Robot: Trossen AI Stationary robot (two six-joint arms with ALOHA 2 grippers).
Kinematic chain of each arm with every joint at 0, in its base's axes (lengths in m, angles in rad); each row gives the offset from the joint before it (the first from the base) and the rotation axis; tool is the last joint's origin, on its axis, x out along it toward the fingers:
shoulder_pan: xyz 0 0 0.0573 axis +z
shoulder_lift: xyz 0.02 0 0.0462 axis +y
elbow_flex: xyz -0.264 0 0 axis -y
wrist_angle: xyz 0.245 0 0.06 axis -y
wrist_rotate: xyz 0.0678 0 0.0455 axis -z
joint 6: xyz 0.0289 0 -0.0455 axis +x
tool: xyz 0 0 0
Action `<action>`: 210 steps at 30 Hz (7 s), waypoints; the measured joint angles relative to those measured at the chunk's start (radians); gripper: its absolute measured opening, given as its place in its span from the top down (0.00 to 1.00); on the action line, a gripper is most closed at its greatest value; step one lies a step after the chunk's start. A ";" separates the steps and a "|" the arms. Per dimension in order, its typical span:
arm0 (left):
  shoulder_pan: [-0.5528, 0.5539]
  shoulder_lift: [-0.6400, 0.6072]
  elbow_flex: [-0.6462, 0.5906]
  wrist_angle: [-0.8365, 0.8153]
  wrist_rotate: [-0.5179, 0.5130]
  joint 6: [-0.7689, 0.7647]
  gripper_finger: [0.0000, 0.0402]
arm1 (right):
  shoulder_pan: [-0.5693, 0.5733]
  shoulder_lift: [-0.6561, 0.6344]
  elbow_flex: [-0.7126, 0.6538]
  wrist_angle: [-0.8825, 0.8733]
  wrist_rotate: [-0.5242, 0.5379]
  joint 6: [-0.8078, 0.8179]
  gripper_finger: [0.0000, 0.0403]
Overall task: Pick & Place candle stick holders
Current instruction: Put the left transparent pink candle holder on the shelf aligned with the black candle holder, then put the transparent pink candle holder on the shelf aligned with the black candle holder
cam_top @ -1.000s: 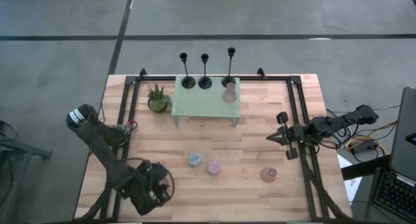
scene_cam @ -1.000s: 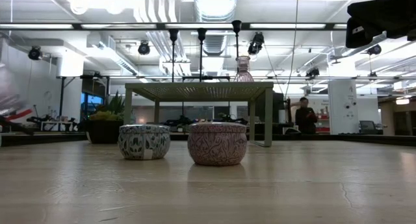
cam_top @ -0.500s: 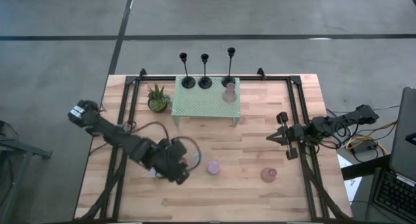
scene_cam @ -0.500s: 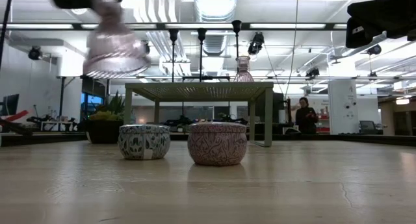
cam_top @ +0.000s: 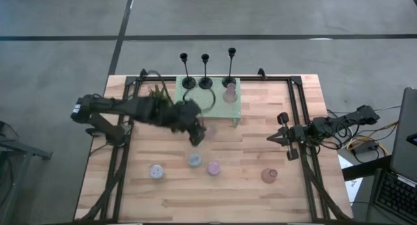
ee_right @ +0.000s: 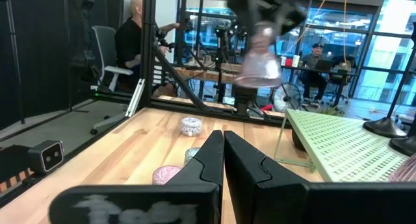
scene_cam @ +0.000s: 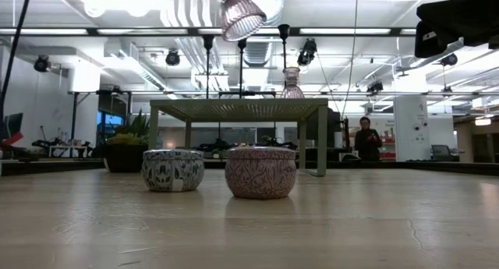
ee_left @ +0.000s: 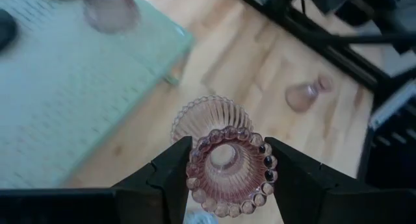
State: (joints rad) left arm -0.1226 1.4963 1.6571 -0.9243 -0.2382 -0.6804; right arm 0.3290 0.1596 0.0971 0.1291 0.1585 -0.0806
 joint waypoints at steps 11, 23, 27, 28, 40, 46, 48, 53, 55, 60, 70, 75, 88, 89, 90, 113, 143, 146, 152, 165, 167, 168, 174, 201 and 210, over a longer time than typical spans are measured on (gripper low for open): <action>0.234 0.006 0.028 0.062 0.056 0.071 0.54 | 0.000 0.000 0.000 0.000 0.000 0.000 0.98; 0.336 0.114 0.105 0.102 0.093 0.079 0.55 | 0.000 0.000 0.000 0.000 0.000 0.001 0.98; 0.339 0.167 0.175 0.086 0.099 0.079 0.55 | 0.000 0.000 0.000 0.000 0.000 0.000 0.98; 0.339 0.177 0.197 0.077 0.096 0.075 0.55 | 0.000 0.000 0.000 0.000 0.000 0.001 0.98; 0.344 0.337 0.408 -0.181 0.045 0.015 0.55 | 0.000 0.000 0.000 0.000 0.000 0.001 0.98; 0.352 0.379 0.406 -0.186 0.001 0.016 0.55 | 0.000 0.000 0.000 0.000 0.000 0.000 0.98; 0.357 0.384 0.403 -0.198 0.001 0.017 0.55 | 0.000 0.000 0.000 0.001 0.000 0.000 0.98; 0.365 0.405 0.400 -0.212 -0.022 0.017 0.55 | 0.000 0.000 0.000 0.000 0.000 0.001 0.98; 0.366 0.412 0.400 -0.210 -0.034 0.021 0.55 | 0.000 0.000 0.000 0.001 0.000 -0.001 0.98; 0.368 0.439 0.400 -0.211 -0.038 0.033 0.55 | 0.000 0.000 0.000 0.001 0.000 -0.001 0.98; 0.376 0.450 0.400 -0.211 -0.053 0.033 0.53 | 0.000 0.000 0.000 0.001 0.000 0.000 0.98; 0.381 0.449 0.400 -0.211 -0.083 0.040 0.53 | 0.000 0.000 0.000 0.001 0.000 0.001 0.98; 0.395 0.445 0.400 -0.283 -0.080 0.051 0.53 | 0.000 0.000 0.000 0.001 0.000 0.001 0.98; 0.396 0.445 0.400 -0.279 -0.080 0.051 0.53 | 0.000 0.000 0.000 0.001 0.000 0.001 0.98; 0.396 0.445 0.400 -0.272 -0.080 0.051 0.53 | 0.000 0.000 0.000 0.001 0.000 -0.001 0.98; 0.399 0.445 0.400 -0.224 -0.077 0.052 0.51 | 0.000 0.000 0.000 0.001 0.000 0.000 0.98; 0.344 0.380 0.425 -0.165 -0.046 0.104 0.31 | 0.000 0.000 0.000 0.001 0.000 -0.001 0.98; 0.303 0.380 0.437 -0.138 -0.042 0.117 0.31 | 0.000 0.000 0.000 0.001 0.000 0.000 0.98; 0.206 0.380 0.457 -0.131 -0.079 0.138 0.31 | 0.000 0.000 0.000 0.001 0.000 -0.001 0.98; 0.026 0.379 0.369 -0.112 -0.108 0.021 0.46 | 0.000 0.000 0.000 0.001 0.000 -0.001 0.98; -0.003 0.378 0.348 -0.079 -0.140 0.037 0.56 | 0.000 0.000 0.000 0.001 0.000 0.001 0.98; -0.017 0.378 0.339 -0.068 -0.155 0.049 0.61 | 0.000 0.000 0.000 0.001 0.000 0.000 0.98; -0.102 0.367 0.245 0.104 -0.201 0.204 0.93 | 0.000 0.000 0.000 0.001 0.000 -0.001 0.98; -0.331 -0.353 -1.016 1.340 -0.225 0.565 0.96 | 0.000 0.002 0.000 0.001 0.000 0.000 0.98; -0.330 -0.419 -1.308 1.627 -0.263 0.565 0.96 | 0.000 0.002 0.000 0.001 0.000 0.001 0.98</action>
State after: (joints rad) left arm -0.4522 1.0771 0.3494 0.7024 -0.5016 -0.1151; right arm 0.3286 0.1612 0.0971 0.1299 0.1581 -0.0796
